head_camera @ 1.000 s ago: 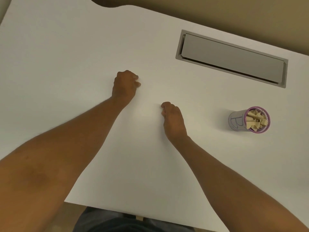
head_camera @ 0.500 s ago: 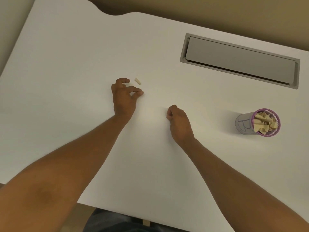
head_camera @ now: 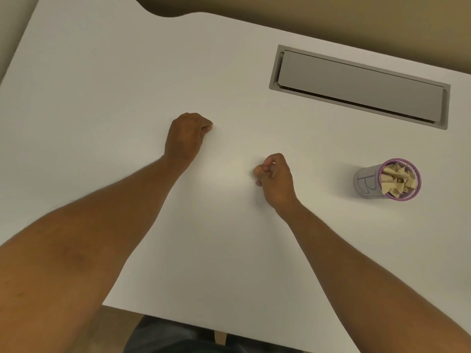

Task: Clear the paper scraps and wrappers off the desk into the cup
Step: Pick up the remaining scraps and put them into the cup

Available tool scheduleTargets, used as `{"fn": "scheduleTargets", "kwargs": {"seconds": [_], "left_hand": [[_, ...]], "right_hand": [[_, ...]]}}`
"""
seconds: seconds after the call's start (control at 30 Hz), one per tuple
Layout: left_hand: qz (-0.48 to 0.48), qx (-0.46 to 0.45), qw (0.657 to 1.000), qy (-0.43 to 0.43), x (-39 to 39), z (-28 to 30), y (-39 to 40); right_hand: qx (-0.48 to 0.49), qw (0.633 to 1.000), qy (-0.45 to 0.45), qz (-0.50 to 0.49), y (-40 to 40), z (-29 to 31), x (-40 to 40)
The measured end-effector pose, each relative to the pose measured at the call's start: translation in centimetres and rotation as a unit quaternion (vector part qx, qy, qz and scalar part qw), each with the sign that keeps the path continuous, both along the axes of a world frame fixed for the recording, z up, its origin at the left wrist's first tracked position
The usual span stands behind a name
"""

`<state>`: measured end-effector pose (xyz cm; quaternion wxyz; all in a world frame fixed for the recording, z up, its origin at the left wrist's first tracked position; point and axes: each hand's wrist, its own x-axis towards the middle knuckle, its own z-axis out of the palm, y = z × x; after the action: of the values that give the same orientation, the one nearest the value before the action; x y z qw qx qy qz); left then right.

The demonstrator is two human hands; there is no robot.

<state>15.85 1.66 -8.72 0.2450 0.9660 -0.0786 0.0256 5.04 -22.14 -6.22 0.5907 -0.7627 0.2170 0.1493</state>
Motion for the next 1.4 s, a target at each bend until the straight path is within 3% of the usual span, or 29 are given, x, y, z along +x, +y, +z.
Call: {"fn": "scheduleTargets", "kwargs": {"seconds": [0.1,0.2,0.3,0.43,0.57,0.7,0.8,0.87,1.1,1.4], "left_hand": [[0.062,-0.080,0.994,0.051,-1.2,0.8,-2.1],[0.166,-0.247,0.942,0.157,-2.9,2.5,-5.9],[0.172,-0.392,0.876,0.224,-5.3,4.8,-10.3],[0.123,-0.462,0.839,0.259,-8.1,7.8,-16.0],[0.070,-0.470,0.837,0.272,-9.5,10.1,-21.8],[0.038,-0.459,0.845,0.273,-10.1,11.3,-26.9],[0.028,-0.438,0.857,0.270,-10.2,11.5,-29.5],[0.024,-0.426,0.865,0.264,-10.4,11.4,-30.8],[0.025,-0.383,0.891,0.241,-10.5,11.1,-33.0],[-0.024,-0.316,0.930,0.187,-10.1,11.7,-34.3]], "right_hand": [[0.255,0.952,0.078,-0.153,-1.4,0.9,0.4],[0.414,0.868,0.100,-0.254,-3.2,2.1,0.2],[0.500,0.807,0.083,-0.302,-5.2,3.9,-0.5],[0.514,0.799,0.036,-0.309,-8.5,6.9,-2.5],[0.404,0.852,-0.054,-0.329,-13.1,10.0,-4.7],[0.082,0.923,-0.141,-0.349,-18.3,11.4,-6.3],[-0.125,0.929,-0.172,-0.303,-21.7,10.7,-6.7],[-0.191,0.929,-0.178,-0.262,-23.3,9.8,-6.4],[-0.240,0.948,-0.138,-0.156,-26.1,8.0,-5.1],[-0.178,0.953,-0.117,-0.213,-27.6,8.9,-5.0]]}}
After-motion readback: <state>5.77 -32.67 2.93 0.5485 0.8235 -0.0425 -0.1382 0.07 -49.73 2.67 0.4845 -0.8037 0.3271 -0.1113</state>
